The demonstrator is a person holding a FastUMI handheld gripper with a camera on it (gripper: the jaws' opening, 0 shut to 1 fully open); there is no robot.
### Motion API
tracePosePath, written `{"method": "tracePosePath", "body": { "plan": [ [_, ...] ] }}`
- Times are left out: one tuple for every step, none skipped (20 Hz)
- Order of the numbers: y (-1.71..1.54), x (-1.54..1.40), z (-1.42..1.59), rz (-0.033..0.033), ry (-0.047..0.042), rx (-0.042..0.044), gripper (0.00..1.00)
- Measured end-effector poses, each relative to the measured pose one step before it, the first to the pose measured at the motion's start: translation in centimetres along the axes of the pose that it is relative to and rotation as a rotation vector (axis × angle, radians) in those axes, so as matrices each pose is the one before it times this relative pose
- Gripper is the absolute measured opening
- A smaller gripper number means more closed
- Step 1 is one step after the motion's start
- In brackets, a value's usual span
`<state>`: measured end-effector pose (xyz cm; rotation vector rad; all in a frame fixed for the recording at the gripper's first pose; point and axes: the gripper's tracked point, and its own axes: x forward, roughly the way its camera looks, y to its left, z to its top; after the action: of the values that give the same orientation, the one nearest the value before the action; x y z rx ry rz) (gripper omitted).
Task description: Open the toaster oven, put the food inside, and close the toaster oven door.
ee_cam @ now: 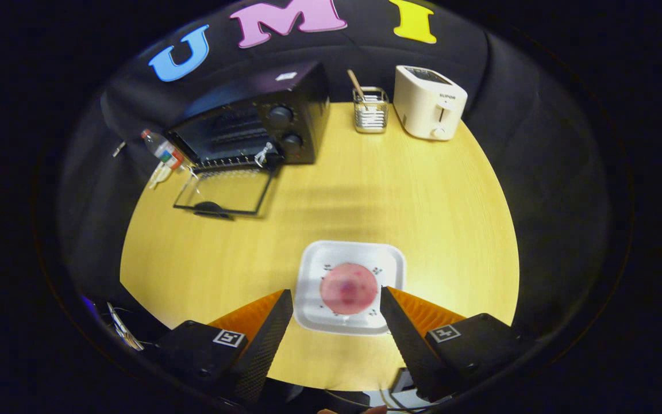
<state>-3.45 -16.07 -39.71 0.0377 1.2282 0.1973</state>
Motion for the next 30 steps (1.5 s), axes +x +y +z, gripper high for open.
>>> {"method": "tracePosePath", "body": {
  "plan": [
    [-1.303, 0.767, -0.433, -0.00228, 0.02845, 0.00955, 1.00],
    [-1.193, 1.240, -0.217, -0.00158, 0.02144, 0.01446, 0.99],
    [-0.983, 1.134, -0.148, -0.00030, 0.02687, 0.01424, 1.00],
    [-0.788, 1.129, -0.094, 0.00152, 0.02043, 0.01415, 1.00],
    [-0.791, 1.082, -0.173, -0.00407, 0.01770, 0.01466, 1.00],
    [-0.515, 1.053, -0.190, 0.00516, 0.02349, 0.01381, 1.00],
    [-0.132, 0.821, -0.127, 0.01782, 0.01957, 0.01131, 0.99],
    [-0.076, 0.861, -0.131, 0.01014, 0.02474, 0.01053, 0.98],
    [-0.221, 0.842, -0.159, 0.00730, 0.01986, 0.00300, 0.83],
    [-0.416, 0.300, 0.099, -0.01524, 0.01854, -0.00812, 0.75],
    [-0.142, 0.052, 0.177, 0.00742, -0.00194, -0.00992, 0.65],
    [-0.172, -0.185, 0.239, -0.00126, 0.01313, -0.00741, 0.57],
    [-0.382, -0.341, 0.288, -0.00636, 0.00106, 0.00800, 0.38],
    [0.190, 0.592, -0.211, 0.02112, 0.01592, 0.02393, 0.19],
    [0.326, -0.154, -0.131, 0.03681, 0.00556, -0.00078, 0.14],
    [0.059, 1.018, -0.497, 0.04094, 0.01468, 0.01772, 0.13],
    [-0.059, -0.767, 0.140, 0.03099, -0.00081, 0.02936, 0.05],
    [-0.013, 0.084, 0.183, 0.03240, -0.00801, 0.03814, 0.06],
    [0.097, -0.203, 0.083, 0.04280, -0.00291, 0.03974, 0.05],
    [0.260, -0.348, -0.123, 0.05137, -0.00066, 0.05228, 0.05],
    [0.358, -0.266, -0.276, 0.04557, -0.00909, 0.05587, 0.05],
    [0.311, -0.340, -0.269, 0.04209, -0.00869, 0.04828, 0.05],
    [0.221, -0.413, -0.078, 0.03150, -0.01621, 0.05010, 0.05],
    [0.242, -0.211, 0.044, 0.02591, -0.01137, 0.04217, 0.05],
    [0.129, -0.019, -0.042, 0.01498, -0.01264, 0.02872, 0.05],
    [0.274, -0.175, 0.011, 0.01720, -0.01197, 0.02036, 0.06],
    [0.501, -0.230, -0.220, 0.01711, -0.01102, 0.01825, 0.06],
    [0.908, -0.510, -0.235, 0.01834, -0.01119, 0.01756, 0.06],
    [0.916, -0.666, -1.017, 0.01842, -0.01206, 0.01762, 0.06],
    [0.904, -0.397, -0.724, 0.01643, -0.01511, 0.01534, 0.06]
  ]
}}
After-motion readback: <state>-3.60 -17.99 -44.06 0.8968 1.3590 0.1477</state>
